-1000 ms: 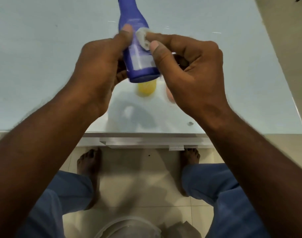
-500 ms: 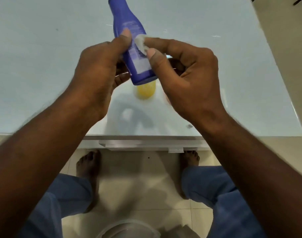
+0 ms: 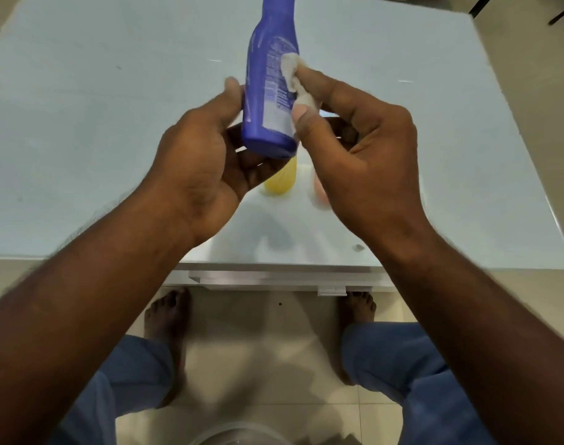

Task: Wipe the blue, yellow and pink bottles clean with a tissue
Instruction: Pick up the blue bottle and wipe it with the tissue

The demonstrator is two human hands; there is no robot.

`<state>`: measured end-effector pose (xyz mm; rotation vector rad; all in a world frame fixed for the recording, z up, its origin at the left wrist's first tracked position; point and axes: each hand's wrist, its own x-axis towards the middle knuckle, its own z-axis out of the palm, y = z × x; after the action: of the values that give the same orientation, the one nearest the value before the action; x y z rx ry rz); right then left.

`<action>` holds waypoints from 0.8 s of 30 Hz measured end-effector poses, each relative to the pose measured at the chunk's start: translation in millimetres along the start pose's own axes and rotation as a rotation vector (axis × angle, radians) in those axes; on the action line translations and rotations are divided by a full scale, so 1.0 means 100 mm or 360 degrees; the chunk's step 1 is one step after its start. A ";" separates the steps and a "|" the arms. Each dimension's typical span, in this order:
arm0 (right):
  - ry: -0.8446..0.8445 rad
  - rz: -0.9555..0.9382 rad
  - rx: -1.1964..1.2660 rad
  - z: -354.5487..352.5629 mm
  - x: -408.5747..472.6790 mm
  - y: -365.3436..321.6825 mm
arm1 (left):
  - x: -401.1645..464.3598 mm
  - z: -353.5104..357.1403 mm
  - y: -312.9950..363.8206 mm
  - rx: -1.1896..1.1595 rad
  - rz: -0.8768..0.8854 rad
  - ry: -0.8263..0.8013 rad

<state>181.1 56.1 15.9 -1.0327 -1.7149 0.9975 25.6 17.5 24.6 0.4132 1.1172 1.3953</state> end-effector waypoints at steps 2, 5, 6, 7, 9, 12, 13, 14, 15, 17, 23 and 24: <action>0.0042 0.0019 -0.0041 -0.01 0.02 0.01 | 0.01 -0.01 0.01 0.0001 -0.0072 -0.0052; 0.0041 -0.0016 -0.0134 -0.01 0.04 0.04 | 0.02 -0.01 0.05 -0.0011 -0.0141 -0.0114; 0.0038 -0.0038 -0.0175 -0.01 0.05 0.05 | 0.02 -0.01 0.06 0.0005 -0.0150 -0.0125; 0.0047 -0.0062 -0.0205 -0.01 0.06 0.05 | 0.02 -0.02 0.06 0.0030 -0.0153 -0.0129; 0.0097 -0.0113 -0.0202 -0.03 0.08 0.06 | 0.02 -0.03 0.05 0.0125 -0.0155 -0.0129; 0.0202 -0.0140 -0.0161 -0.09 0.13 0.10 | 0.04 -0.05 -0.01 0.0399 -0.0160 -0.0210; 0.0221 -0.0138 -0.0162 -0.10 0.15 0.11 | 0.04 -0.05 -0.03 0.0447 -0.0156 -0.0235; 0.0220 -0.0139 -0.0168 -0.11 0.16 0.12 | 0.04 -0.04 -0.04 0.0461 -0.0138 -0.0237; 0.0202 -0.0143 -0.0170 -0.11 0.16 0.13 | 0.05 -0.04 -0.04 0.0447 -0.0108 -0.0211; 0.0120 -0.0129 -0.0148 -0.09 0.12 0.11 | 0.09 -0.05 -0.02 0.0367 -0.0035 -0.0092; 0.0095 -0.0204 -0.0268 -0.08 0.09 0.08 | 0.11 -0.12 0.00 0.0601 0.0039 -0.0120; 0.0144 -0.0204 -0.0248 -0.10 0.11 0.09 | 0.09 -0.12 -0.02 0.0679 0.0039 -0.0180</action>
<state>189.1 71.4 13.3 -1.0359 -1.7814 0.7348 15.7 21.0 13.8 0.8035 1.3190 1.1342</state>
